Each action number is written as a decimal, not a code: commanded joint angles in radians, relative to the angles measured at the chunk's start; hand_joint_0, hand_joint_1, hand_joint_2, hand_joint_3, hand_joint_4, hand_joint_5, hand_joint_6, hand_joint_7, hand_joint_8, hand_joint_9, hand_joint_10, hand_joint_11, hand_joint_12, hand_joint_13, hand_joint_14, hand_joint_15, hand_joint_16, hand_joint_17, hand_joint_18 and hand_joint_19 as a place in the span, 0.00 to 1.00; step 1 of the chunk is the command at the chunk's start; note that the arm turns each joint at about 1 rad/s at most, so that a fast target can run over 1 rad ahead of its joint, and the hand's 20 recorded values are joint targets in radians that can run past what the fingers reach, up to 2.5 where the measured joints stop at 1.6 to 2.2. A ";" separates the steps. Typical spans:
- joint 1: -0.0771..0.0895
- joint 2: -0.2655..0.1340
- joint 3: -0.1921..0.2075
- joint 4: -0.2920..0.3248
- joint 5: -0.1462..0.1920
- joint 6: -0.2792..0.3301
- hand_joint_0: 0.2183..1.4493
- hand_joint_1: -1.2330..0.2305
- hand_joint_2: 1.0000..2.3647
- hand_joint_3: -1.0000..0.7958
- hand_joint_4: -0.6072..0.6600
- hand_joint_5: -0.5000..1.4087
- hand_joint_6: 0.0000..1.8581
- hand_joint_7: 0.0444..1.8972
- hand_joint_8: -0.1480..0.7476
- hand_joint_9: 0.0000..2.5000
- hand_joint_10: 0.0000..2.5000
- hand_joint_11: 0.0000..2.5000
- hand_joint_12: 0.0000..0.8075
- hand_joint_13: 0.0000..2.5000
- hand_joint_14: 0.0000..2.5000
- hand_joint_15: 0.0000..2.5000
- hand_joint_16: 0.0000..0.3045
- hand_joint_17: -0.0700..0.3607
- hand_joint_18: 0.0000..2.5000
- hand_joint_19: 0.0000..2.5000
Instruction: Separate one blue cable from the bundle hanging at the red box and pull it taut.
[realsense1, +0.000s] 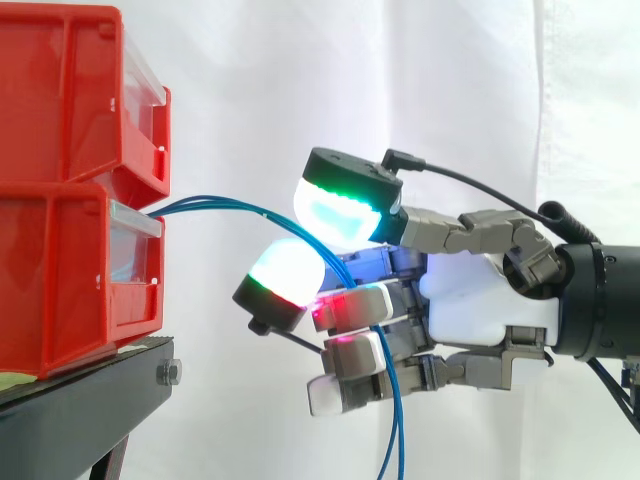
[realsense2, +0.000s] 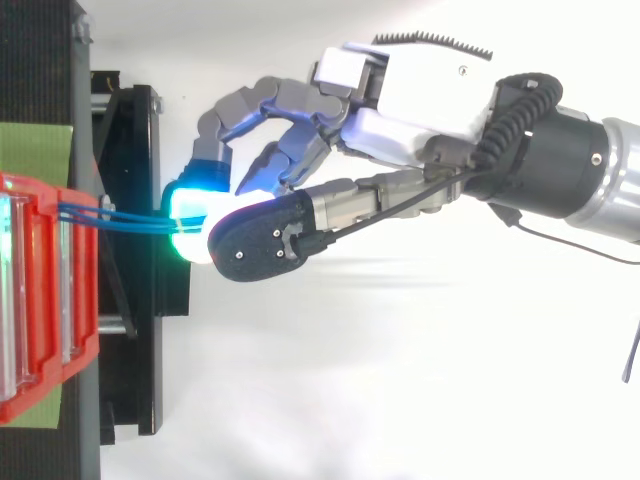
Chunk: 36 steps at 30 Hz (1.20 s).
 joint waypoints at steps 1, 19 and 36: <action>-0.006 0.010 0.008 -0.003 -0.030 -0.002 0.36 0.38 0.01 0.37 0.55 0.14 0.47 0.44 0.44 0.44 0.00 0.63 0.39 0.45 0.01 0.46 0.15 0.40 0.28 0.25; -0.017 0.042 0.008 -0.080 -0.051 -0.007 0.45 0.30 0.00 0.28 0.46 0.14 0.51 0.47 0.42 0.45 0.02 0.66 0.37 0.45 0.01 0.48 0.14 0.39 0.29 0.24; -0.020 0.042 0.010 -0.081 -0.054 -0.007 0.21 0.35 0.00 0.28 0.57 0.14 0.50 0.43 0.47 0.45 0.08 0.61 0.43 0.47 0.01 0.47 0.17 0.43 0.31 0.26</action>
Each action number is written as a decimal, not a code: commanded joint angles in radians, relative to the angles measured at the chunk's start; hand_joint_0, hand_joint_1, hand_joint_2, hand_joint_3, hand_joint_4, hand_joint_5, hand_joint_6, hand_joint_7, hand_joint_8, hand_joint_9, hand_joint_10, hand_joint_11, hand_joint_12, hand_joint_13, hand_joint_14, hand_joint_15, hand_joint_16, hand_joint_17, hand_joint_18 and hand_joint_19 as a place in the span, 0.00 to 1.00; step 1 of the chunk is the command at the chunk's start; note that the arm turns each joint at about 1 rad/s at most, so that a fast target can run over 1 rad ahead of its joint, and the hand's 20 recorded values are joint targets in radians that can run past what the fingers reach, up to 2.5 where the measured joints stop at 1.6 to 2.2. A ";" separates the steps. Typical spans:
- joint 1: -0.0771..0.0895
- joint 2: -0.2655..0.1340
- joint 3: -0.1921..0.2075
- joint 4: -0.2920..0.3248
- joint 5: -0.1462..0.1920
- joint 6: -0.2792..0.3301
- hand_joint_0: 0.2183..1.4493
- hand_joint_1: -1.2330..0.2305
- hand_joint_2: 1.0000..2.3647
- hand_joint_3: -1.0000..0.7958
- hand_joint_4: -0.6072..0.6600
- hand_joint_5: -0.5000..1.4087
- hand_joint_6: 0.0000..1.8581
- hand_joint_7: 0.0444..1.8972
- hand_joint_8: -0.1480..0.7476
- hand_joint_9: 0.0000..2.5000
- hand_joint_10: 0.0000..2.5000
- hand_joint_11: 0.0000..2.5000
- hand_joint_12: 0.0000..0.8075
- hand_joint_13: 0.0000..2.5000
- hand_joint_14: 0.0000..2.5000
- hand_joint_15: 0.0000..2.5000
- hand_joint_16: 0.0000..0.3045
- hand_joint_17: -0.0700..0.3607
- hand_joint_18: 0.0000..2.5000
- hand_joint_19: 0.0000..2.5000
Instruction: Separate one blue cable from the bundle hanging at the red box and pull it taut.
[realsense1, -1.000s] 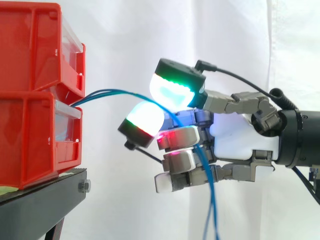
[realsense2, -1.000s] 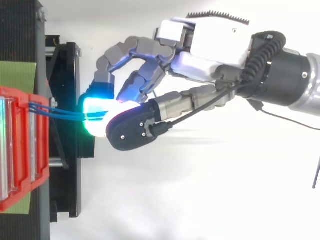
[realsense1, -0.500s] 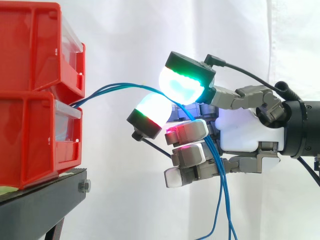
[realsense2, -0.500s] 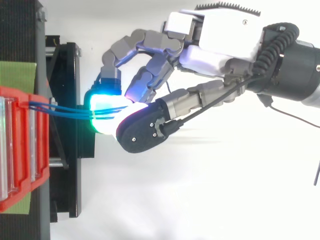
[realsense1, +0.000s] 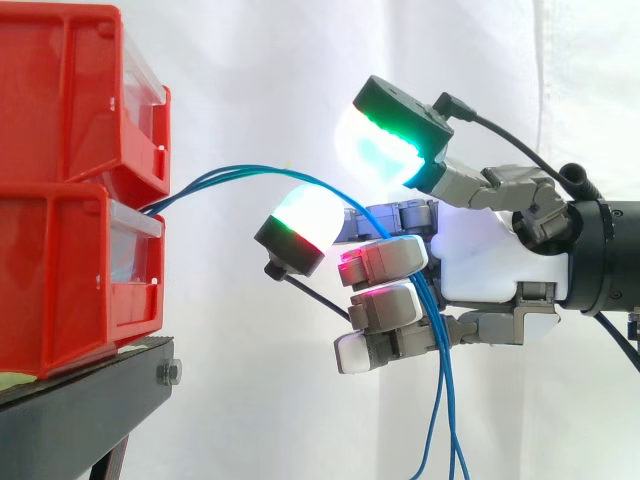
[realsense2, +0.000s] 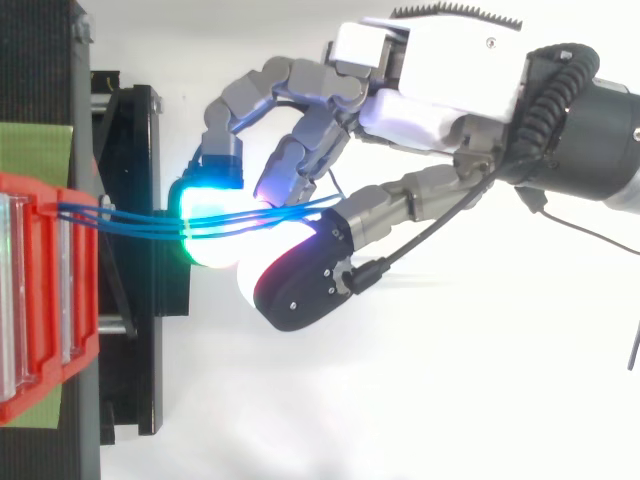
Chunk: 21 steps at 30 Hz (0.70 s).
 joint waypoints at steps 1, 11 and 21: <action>-0.001 0.001 0.000 0.000 0.000 0.000 0.22 0.37 0.00 0.28 0.57 0.14 0.50 0.43 0.47 0.45 0.06 0.62 0.42 0.47 0.01 0.47 0.17 0.43 0.30 0.26; -0.001 0.001 0.000 -0.006 0.003 0.000 0.35 0.41 0.01 0.36 0.52 0.14 0.50 0.50 0.42 0.46 0.00 0.67 0.38 0.45 0.01 0.47 0.15 0.40 0.29 0.28; -0.001 0.001 0.000 -0.009 0.006 -0.002 0.39 0.33 0.01 0.36 0.48 0.14 0.51 0.50 0.41 0.44 0.00 0.66 0.37 0.45 0.01 0.48 0.15 0.40 0.29 0.27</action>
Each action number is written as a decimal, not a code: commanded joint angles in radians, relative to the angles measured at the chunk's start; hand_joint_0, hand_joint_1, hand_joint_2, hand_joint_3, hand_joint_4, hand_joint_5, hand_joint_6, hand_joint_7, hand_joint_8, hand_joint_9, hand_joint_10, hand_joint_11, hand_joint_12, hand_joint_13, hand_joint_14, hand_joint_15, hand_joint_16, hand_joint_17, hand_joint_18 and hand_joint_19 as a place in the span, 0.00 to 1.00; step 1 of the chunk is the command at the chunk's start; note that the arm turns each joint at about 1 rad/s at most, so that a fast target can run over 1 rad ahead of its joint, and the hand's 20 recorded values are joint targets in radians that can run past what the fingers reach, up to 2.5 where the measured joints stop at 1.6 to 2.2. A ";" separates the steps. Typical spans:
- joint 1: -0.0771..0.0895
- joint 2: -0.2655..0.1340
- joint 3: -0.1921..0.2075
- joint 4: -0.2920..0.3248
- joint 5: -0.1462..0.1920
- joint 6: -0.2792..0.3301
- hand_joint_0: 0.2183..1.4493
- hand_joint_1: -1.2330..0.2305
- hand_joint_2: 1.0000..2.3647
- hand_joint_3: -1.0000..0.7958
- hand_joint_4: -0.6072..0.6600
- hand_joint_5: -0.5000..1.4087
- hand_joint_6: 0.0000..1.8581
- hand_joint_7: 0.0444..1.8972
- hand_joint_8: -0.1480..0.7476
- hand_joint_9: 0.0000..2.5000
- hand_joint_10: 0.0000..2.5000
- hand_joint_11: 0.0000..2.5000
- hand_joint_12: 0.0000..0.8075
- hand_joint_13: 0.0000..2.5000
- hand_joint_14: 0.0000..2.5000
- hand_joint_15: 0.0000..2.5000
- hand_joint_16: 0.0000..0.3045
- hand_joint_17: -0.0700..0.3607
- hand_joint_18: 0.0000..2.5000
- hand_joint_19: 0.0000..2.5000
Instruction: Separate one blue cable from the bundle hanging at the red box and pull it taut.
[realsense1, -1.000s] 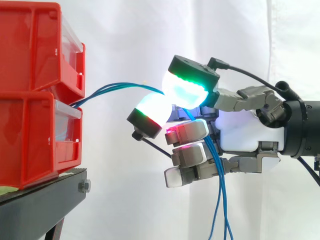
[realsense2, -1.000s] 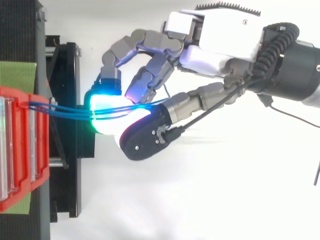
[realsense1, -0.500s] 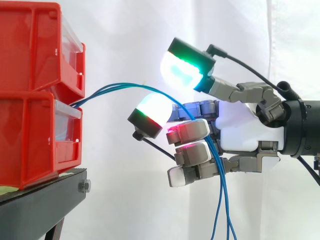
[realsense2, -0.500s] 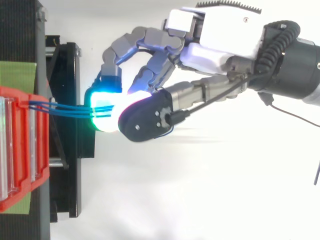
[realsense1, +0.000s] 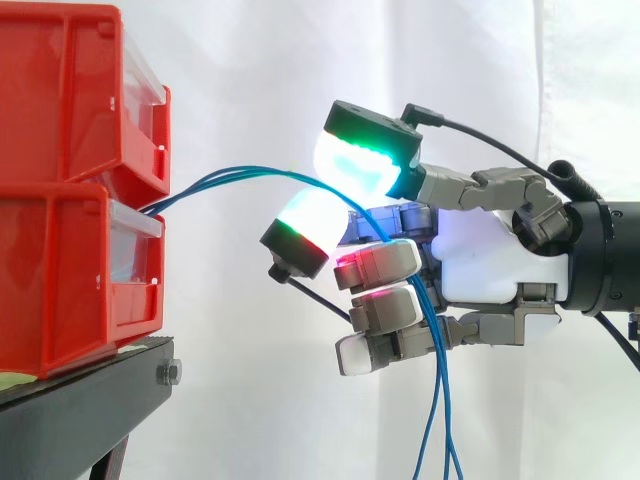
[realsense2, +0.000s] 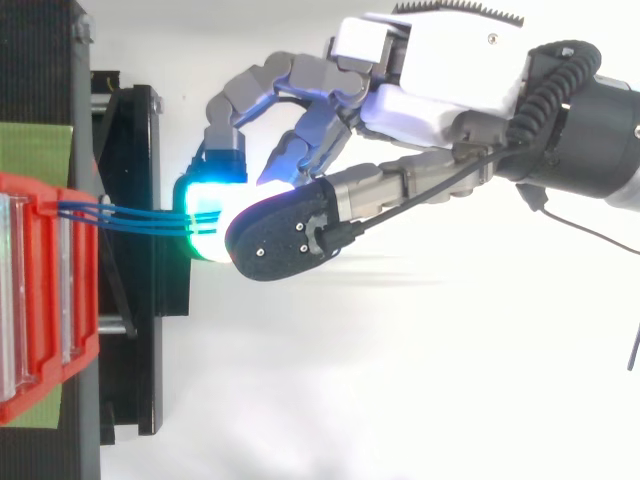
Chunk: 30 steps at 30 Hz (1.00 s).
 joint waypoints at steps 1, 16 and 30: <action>-0.001 0.000 0.000 -0.005 0.000 0.001 0.40 0.33 0.01 0.36 0.47 0.14 0.51 0.49 0.42 0.44 0.00 0.66 0.37 0.45 0.01 0.47 0.15 0.40 0.29 0.27; 0.001 0.000 0.000 -0.008 0.011 -0.001 0.48 0.25 0.00 0.28 0.45 0.14 0.51 0.48 0.39 0.45 0.00 0.66 0.36 0.47 0.01 0.49 0.14 0.39 0.29 0.26; 0.001 -0.002 0.000 -0.020 0.011 0.001 0.23 0.31 0.00 0.28 0.51 0.14 0.48 0.43 0.43 0.45 0.02 0.64 0.41 0.47 0.01 0.48 0.16 0.42 0.30 0.27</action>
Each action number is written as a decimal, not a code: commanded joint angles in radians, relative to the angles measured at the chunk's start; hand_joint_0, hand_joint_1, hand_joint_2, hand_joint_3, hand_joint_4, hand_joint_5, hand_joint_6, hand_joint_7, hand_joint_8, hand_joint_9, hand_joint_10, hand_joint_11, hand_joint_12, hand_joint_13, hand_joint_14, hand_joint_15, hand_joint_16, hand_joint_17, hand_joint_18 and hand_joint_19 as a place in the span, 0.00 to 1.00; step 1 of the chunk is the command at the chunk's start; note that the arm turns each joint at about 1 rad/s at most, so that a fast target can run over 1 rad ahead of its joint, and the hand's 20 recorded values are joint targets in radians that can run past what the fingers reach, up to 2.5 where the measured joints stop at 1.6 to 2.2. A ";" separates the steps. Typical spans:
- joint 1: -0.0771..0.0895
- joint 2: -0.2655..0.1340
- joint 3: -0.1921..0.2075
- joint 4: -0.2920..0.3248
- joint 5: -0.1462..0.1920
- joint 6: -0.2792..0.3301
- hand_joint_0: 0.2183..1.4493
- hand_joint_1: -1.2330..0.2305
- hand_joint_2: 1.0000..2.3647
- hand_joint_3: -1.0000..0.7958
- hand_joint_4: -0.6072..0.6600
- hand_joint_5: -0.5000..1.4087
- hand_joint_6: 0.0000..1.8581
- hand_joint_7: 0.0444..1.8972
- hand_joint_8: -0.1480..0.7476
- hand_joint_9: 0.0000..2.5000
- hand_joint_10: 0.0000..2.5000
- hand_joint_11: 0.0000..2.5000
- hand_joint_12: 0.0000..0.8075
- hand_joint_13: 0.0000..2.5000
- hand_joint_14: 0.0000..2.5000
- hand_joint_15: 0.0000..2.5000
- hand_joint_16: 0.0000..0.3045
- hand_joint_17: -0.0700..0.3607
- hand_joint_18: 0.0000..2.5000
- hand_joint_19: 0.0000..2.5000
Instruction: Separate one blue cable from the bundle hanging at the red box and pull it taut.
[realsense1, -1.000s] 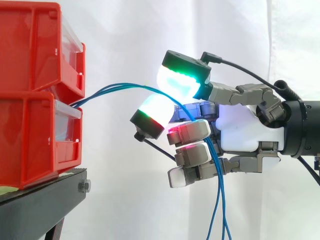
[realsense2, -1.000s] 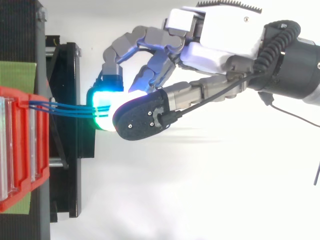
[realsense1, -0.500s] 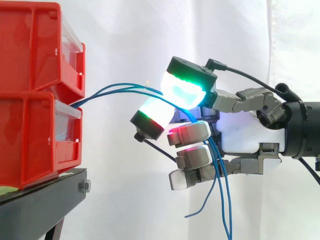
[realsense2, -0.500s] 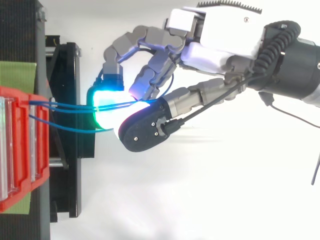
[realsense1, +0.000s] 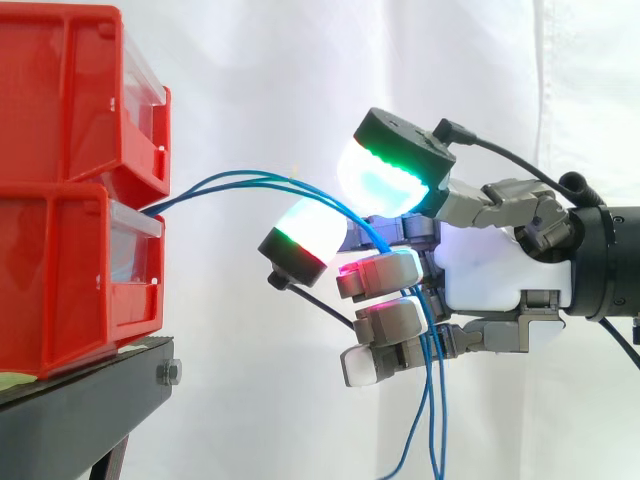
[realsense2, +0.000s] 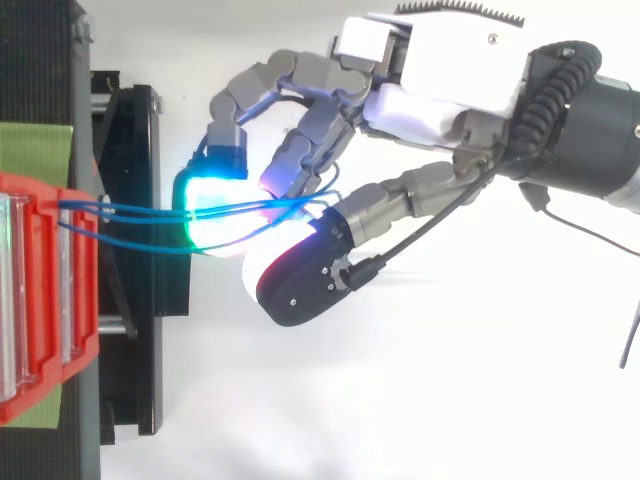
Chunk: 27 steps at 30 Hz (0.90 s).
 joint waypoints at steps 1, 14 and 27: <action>0.000 -0.001 0.001 -0.001 0.000 0.000 0.23 0.32 0.00 0.28 0.51 0.14 0.48 0.42 0.43 0.45 0.02 0.64 0.41 0.47 0.01 0.48 0.16 0.42 0.30 0.27; 0.000 -0.001 0.001 -0.005 0.000 0.000 0.36 0.42 0.01 0.34 0.47 0.14 0.50 0.48 0.40 0.45 0.00 0.65 0.37 0.45 0.01 0.48 0.15 0.40 0.29 0.28; 0.000 0.000 0.001 -0.007 -0.001 0.002 0.45 0.30 0.00 0.28 0.44 0.14 0.51 0.49 0.39 0.44 0.00 0.66 0.36 0.46 0.01 0.48 0.15 0.40 0.29 0.27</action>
